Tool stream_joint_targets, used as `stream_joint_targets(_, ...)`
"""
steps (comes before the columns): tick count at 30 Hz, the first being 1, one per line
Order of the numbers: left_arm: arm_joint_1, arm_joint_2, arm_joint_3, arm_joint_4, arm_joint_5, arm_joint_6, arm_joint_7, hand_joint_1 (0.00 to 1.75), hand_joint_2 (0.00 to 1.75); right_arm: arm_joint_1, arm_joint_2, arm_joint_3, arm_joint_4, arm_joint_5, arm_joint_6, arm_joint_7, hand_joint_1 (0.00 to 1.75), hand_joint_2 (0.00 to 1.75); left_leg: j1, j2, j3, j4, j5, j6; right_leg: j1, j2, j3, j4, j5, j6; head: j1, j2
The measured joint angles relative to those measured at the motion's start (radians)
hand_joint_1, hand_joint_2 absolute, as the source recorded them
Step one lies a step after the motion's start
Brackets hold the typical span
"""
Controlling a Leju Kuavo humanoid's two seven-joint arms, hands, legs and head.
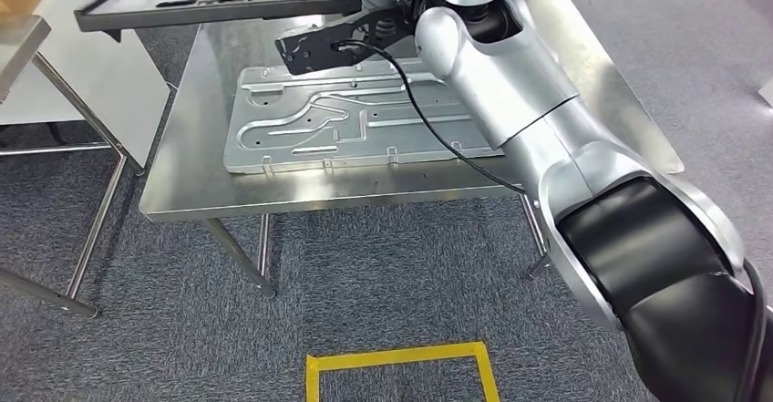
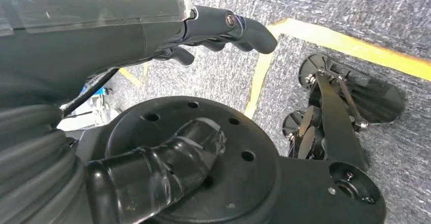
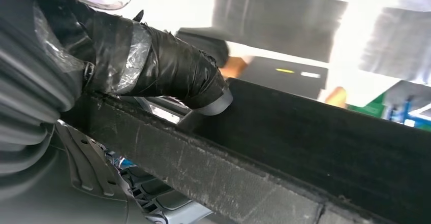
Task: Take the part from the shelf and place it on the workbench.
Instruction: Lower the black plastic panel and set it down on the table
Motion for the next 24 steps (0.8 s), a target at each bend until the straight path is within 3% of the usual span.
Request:
stream_joint_targets(2,0.001,0.001,0.0,0.0,0.001,0.002,0.003,0.0,1.75,-0.001,0.0,0.0,0.0,0.0,0.0,0.0,1.75,1.75,0.001,0.003,-0.039,0.088,-0.045,-0.005,-0.002,-0.001,0.008,-0.005,-0.002,-0.011,0.0,0.0)
stream_joint_targets(4,0.001,0.001,0.0,0.0,0.001,0.003,0.005,0.0,1.75,0.0,0.002,0.0,0.0,-0.001,0.0,-0.002,1.75,1.75,0.001,0.003,-0.104,0.211,-0.087,-0.009,0.001,-0.001,0.012,-0.005,-0.006,-0.018,0.0,0.0)
stream_joint_targets(5,0.001,0.001,0.0,0.0,0.001,0.003,0.005,0.0,1.75,0.001,0.003,0.0,0.0,-0.002,0.0,-0.002,1.75,1.75,0.001,0.003,-0.127,0.245,-0.088,-0.01,0.003,0.0,0.015,-0.004,-0.008,-0.02,0.0,0.0)
stream_joint_targets(6,0.001,0.001,0.0,0.0,0.001,0.003,0.005,0.0,1.75,0.001,0.003,0.001,0.001,-0.002,0.001,-0.003,1.75,1.75,0.001,0.003,-0.134,0.246,-0.072,-0.011,0.004,0.0,0.018,-0.003,-0.011,-0.021,0.0,0.0)
stream_joint_targets(8,0.001,0.002,0.0,0.0,0.001,0.003,0.005,0.0,1.75,0.001,0.004,0.001,0.001,-0.002,0.001,-0.003,1.75,1.75,0.001,0.004,-0.099,0.148,-0.002,-0.007,0.006,0.001,0.024,0.002,-0.019,-0.02,0.0,0.0)
stream_joint_targets(10,0.003,0.002,0.0,0.0,0.001,0.003,0.005,0.0,1.75,-0.001,0.005,0.001,0.0,-0.002,0.0,-0.003,1.75,1.75,-0.003,0.004,-0.046,0.035,0.041,0.001,0.009,0.002,0.027,0.008,-0.027,-0.014,0.0,0.0)
stream_joint_targets(11,0.002,0.003,0.0,0.0,0.001,0.003,0.005,0.0,1.75,-0.002,0.005,0.001,0.0,-0.002,0.0,-0.003,1.75,1.75,-0.006,0.005,-0.032,0.004,0.046,0.005,0.011,0.002,0.026,0.01,-0.029,-0.01,0.0,0.0)
stream_joint_targets(15,0.002,0.001,0.0,0.0,0.004,0.003,0.005,0.0,1.75,-0.005,0.005,0.001,0.0,-0.003,0.0,-0.004,1.75,1.75,-0.002,0.004,-0.019,-0.02,0.043,0.018,0.01,0.002,0.02,0.022,-0.041,0.009,0.001,0.0)
stream_joint_targets(17,0.003,0.0,0.0,0.0,0.005,0.003,0.005,0.0,1.75,-0.008,0.005,0.001,0.0,-0.003,0.0,-0.004,1.75,1.75,0.003,0.005,-0.009,-0.029,0.045,0.026,0.008,0.002,-0.016,0.097,-0.082,0.02,0.001,0.0)
stream_joint_targets(19,0.002,0.0,0.0,0.0,0.007,0.003,0.006,0.0,1.75,-0.008,0.005,0.001,0.0,-0.005,0.001,-0.004,1.75,1.75,0.003,0.005,-0.007,-0.029,0.041,0.03,0.001,0.002,-0.085,0.225,-0.131,0.029,0.001,0.0)
stream_joint_targets(20,0.001,0.0,0.0,0.0,0.007,0.003,0.006,0.0,1.75,-0.006,0.004,0.001,0.001,-0.006,0.001,-0.005,1.75,1.75,0.004,0.005,-0.006,-0.027,0.039,0.03,-0.004,0.002,-0.113,0.269,-0.139,0.033,0.002,0.0)
stream_joint_targets(21,0.001,0.0,0.0,0.0,0.007,0.003,0.006,0.0,1.75,-0.005,0.004,0.001,0.001,-0.008,0.001,-0.005,1.75,1.75,0.006,0.005,-0.004,-0.025,0.035,0.029,-0.008,0.001,-0.125,0.278,-0.126,0.036,0.001,0.0)
stream_joint_targets(22,0.001,0.0,0.0,0.0,0.007,0.003,0.006,0.0,1.75,-0.004,0.004,0.001,0.002,-0.009,0.001,-0.006,1.75,1.75,0.007,0.004,-0.002,-0.022,0.031,0.027,-0.012,0.001,-0.117,0.249,-0.096,0.039,0.002,0.0)
stream_joint_targets(24,0.002,0.0,0.0,0.0,0.007,0.003,0.006,0.0,1.75,-0.004,0.003,0.001,0.002,-0.011,0.001,-0.006,1.75,1.75,0.01,0.001,0.002,-0.015,0.021,0.019,-0.018,0.001,-0.063,0.126,-0.026,0.042,0.002,0.0)
